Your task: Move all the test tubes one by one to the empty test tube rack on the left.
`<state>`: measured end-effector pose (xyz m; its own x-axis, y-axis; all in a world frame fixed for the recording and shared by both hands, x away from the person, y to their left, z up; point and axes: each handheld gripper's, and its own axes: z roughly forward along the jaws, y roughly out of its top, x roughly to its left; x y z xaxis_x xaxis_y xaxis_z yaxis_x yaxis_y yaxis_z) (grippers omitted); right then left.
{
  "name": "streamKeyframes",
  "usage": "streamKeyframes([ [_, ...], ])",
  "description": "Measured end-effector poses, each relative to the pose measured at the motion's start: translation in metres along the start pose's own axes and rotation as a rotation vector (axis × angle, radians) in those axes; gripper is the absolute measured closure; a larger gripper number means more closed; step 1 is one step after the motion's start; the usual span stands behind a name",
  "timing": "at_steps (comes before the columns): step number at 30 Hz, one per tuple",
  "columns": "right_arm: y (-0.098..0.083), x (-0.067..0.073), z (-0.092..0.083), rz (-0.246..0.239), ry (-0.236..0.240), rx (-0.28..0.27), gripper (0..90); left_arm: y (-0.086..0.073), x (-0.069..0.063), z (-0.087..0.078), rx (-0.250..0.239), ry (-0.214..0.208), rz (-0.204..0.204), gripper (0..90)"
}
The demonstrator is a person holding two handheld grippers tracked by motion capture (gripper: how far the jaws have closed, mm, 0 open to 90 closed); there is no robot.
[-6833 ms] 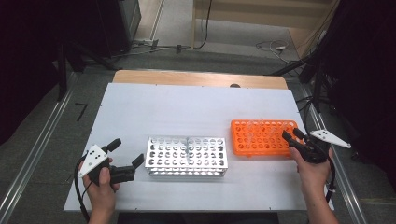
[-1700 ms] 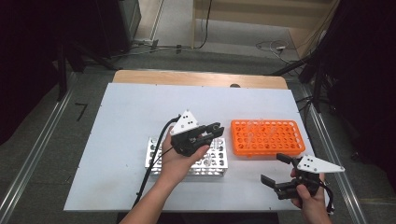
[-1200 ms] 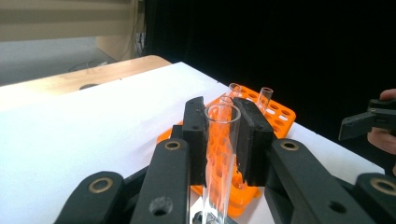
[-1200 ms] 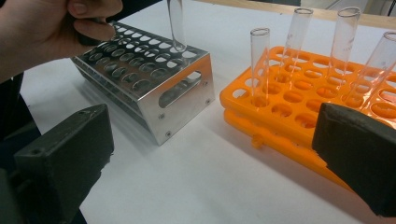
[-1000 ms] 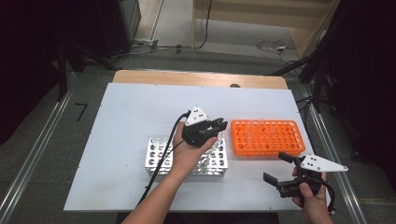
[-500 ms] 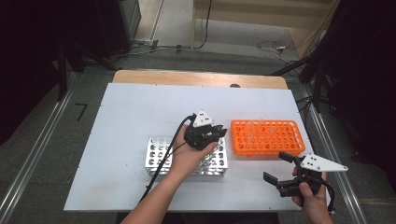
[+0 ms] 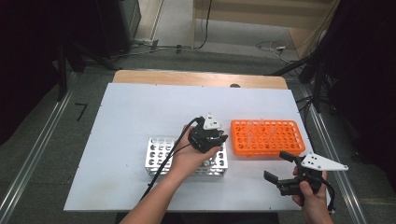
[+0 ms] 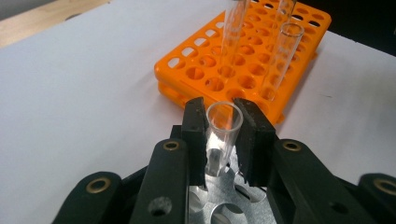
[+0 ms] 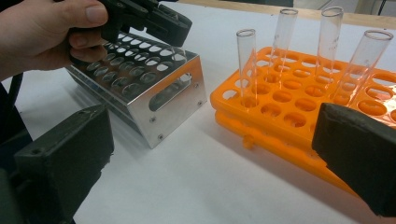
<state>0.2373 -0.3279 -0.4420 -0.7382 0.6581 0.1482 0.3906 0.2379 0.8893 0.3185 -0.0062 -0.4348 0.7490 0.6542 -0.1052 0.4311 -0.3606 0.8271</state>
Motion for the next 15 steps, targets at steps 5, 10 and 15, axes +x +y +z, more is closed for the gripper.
streamKeyframes([
  [5, 0.000, -0.002, 0.000, 0.008, 0.000, 0.001, 0.0, 0.001, 0.003, -0.006, -0.045, -0.028, -0.047, 55.9],
  [10, 0.000, -0.003, 0.001, 0.012, -0.008, 0.001, 0.0, 0.000, 0.004, -0.020, -0.125, -0.053, -0.086, 32.6],
  [15, 0.001, -0.005, 0.001, 0.013, -0.015, -0.003, 0.0, -0.008, 0.001, -0.038, -0.187, -0.060, -0.094, 14.7],
])
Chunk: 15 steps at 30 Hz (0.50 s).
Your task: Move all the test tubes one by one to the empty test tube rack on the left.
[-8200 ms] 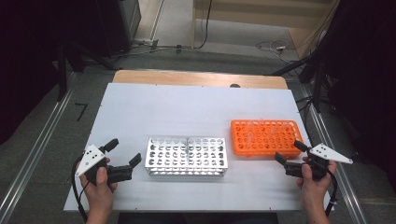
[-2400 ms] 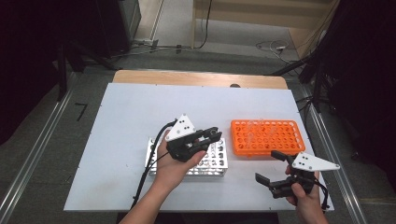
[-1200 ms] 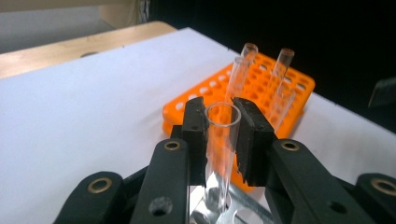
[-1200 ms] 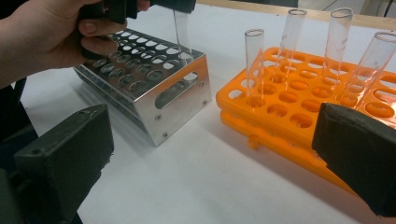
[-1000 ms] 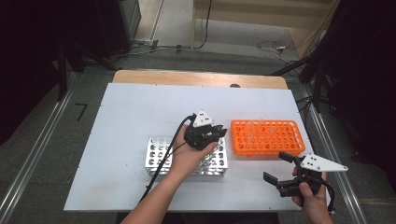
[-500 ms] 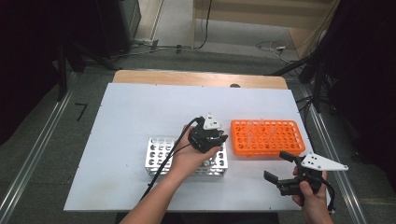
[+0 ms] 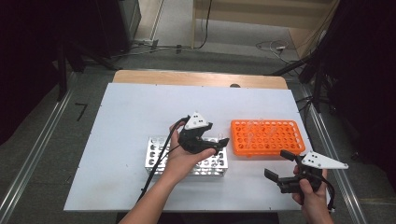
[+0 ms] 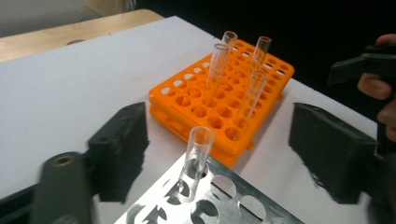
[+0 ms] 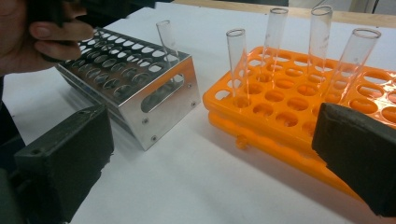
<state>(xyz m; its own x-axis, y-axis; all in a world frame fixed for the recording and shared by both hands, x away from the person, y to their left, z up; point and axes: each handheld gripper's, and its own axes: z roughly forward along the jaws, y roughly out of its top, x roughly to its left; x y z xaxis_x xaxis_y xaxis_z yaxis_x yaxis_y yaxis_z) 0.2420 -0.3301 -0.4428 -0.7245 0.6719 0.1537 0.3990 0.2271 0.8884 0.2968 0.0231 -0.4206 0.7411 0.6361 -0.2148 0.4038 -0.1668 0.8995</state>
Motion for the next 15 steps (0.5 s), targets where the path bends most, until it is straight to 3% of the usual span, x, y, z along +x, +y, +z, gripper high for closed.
streamKeyframes([
  [8, 0.004, -0.003, 0.002, 0.005, -0.017, -0.002, 0.0, -0.013, 0.000, -0.036, -0.061, -0.013, -0.013, 0.8],
  [15, 0.011, -0.008, 0.003, 0.020, -0.041, -0.007, 0.0, -0.026, -0.001, -0.066, -0.101, 0.001, -0.007, 0.0],
])
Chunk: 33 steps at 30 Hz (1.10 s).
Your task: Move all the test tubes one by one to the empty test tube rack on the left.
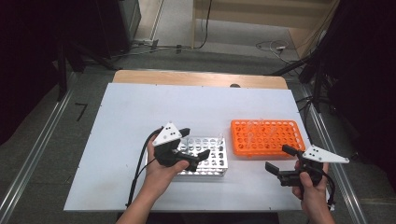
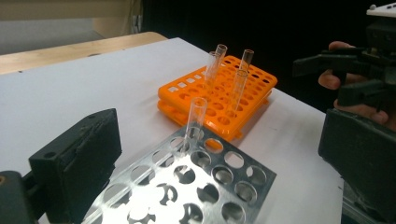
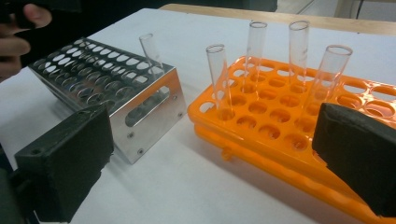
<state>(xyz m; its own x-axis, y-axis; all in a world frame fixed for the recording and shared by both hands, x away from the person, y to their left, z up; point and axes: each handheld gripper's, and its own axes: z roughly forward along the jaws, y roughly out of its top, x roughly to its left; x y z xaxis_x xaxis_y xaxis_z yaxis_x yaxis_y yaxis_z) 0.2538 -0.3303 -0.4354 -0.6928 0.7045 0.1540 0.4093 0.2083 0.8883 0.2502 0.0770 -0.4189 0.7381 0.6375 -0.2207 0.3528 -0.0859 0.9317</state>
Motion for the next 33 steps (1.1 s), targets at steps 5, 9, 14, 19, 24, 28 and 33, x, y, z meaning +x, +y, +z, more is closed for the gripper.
streamKeyframes([
  [5, 0.007, -0.003, 0.003, 0.001, -0.021, -0.001, 0.0, -0.005, -0.001, -0.018, -0.018, 0.015, 0.012, 0.0],
  [9, 0.016, -0.009, 0.006, 0.025, -0.044, 0.002, 0.0, -0.010, 0.001, -0.029, -0.026, 0.030, 0.013, 0.0],
  [14, 0.028, -0.018, 0.011, 0.043, -0.088, 0.001, 0.0, -0.017, 0.007, -0.040, -0.024, 0.047, 0.007, 0.0],
  [19, 0.035, -0.031, 0.022, 0.049, -0.125, 0.018, 0.0, -0.023, 0.016, -0.047, -0.027, 0.070, -0.008, 0.0],
  [24, 0.036, -0.046, 0.035, 0.072, -0.164, 0.042, 0.0, -0.025, 0.022, -0.052, -0.035, 0.084, -0.020, 0.0],
  [28, 0.033, -0.056, 0.044, 0.096, -0.165, 0.057, 3.4, -0.026, 0.027, -0.056, -0.042, 0.091, -0.032, 0.0],
  [33, 0.020, -0.061, 0.050, 0.110, -0.163, 0.076, 16.0, -0.027, 0.029, -0.057, -0.044, 0.095, -0.040, 0.0],
])
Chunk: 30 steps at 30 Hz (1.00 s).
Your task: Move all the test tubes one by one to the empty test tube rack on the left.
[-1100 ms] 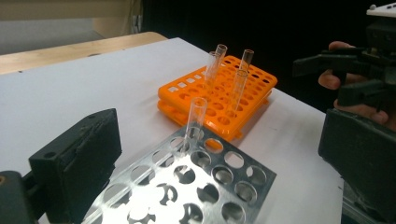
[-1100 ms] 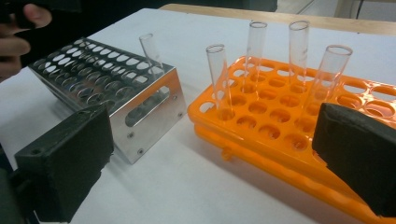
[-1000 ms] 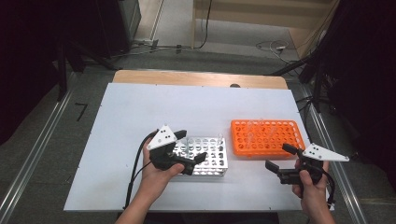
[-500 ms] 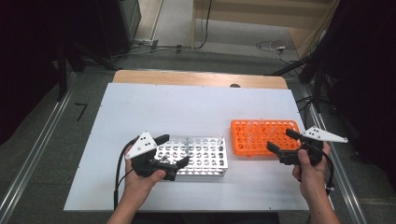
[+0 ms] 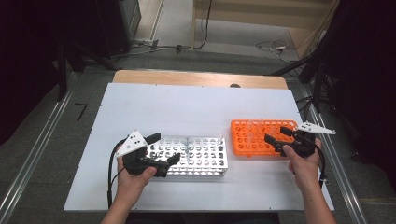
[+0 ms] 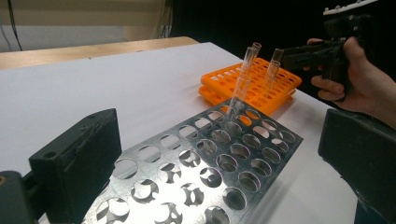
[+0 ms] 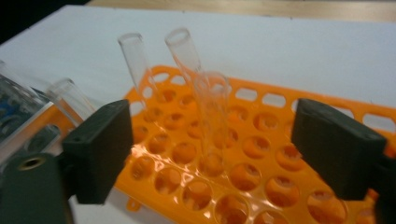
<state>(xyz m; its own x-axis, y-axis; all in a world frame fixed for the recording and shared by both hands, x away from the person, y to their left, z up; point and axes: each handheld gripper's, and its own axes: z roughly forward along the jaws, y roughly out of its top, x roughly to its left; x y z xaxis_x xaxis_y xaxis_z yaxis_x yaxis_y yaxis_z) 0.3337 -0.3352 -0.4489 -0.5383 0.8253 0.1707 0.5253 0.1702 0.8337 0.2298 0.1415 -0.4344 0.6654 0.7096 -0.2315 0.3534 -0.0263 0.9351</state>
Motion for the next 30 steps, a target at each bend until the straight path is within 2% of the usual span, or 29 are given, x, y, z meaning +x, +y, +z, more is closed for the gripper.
streamKeyframes([
  [1, -0.005, -0.002, 0.003, 0.015, -0.021, 0.022, 24.3, -0.001, 0.001, 0.001, 0.001, -0.002, -0.002, 0.0],
  [2, -0.005, -0.002, 0.003, 0.015, -0.021, 0.022, 24.3, -0.001, 0.001, 0.001, 0.001, -0.002, -0.002, 0.0],
  [3, -0.009, -0.006, 0.006, 0.034, -0.024, 0.025, 34.9, -0.001, 0.001, 0.002, 0.005, -0.001, -0.004, 0.0],
  [4, -0.009, -0.006, 0.006, 0.034, -0.024, 0.025, 34.9, -0.001, 0.001, 0.003, 0.007, 0.001, -0.007, 0.0],
  [5, -0.012, -0.008, 0.008, 0.038, -0.005, 0.022, 43.2, -0.002, 0.002, 0.003, 0.009, 0.000, -0.004, 0.0],
  [6, -0.012, -0.008, 0.008, 0.038, -0.005, 0.022, 43.2, -0.002, 0.001, 0.004, 0.013, -0.001, -0.004, 0.0],
  [9, -0.013, -0.006, 0.013, 0.007, -0.002, 0.033, 54.9, -0.002, 0.001, 0.005, 0.015, -0.002, -0.005, 0.0],
  [10, -0.013, -0.006, 0.013, 0.007, -0.002, 0.033, 54.9, -0.002, 0.001, 0.005, 0.015, -0.003, -0.005, 0.0],
  [11, -0.013, -0.004, 0.015, 0.002, 0.003, 0.033, 60.1, -0.002, 0.001, 0.005, 0.014, -0.004, -0.005, 0.0],
  [16, -0.015, 0.000, 0.020, -0.037, -0.019, 0.036, 65.7, -0.003, 0.001, 0.006, 0.018, -0.003, -0.004, 0.0],
  [21, -0.017, 0.001, 0.020, -0.032, -0.028, 0.026, 69.6, -0.003, 0.000, 0.007, 0.021, 0.000, -0.006, 0.0],
  [22, -0.018, 0.003, 0.020, -0.052, -0.035, 0.019, 72.5, -0.003, 0.000, 0.007, 0.022, 0.000, -0.005, 0.0],
  [25, -0.019, 0.006, 0.022, -0.076, -0.053, 0.014, 73.5, -0.003, -0.001, 0.008, 0.024, -0.003, 0.001, 0.0],
  [30, -0.019, 0.006, 0.021, -0.070, -0.054, 0.005, 73.9, -0.003, -0.002, 0.009, 0.027, -0.006, 0.000, 0.0],
])
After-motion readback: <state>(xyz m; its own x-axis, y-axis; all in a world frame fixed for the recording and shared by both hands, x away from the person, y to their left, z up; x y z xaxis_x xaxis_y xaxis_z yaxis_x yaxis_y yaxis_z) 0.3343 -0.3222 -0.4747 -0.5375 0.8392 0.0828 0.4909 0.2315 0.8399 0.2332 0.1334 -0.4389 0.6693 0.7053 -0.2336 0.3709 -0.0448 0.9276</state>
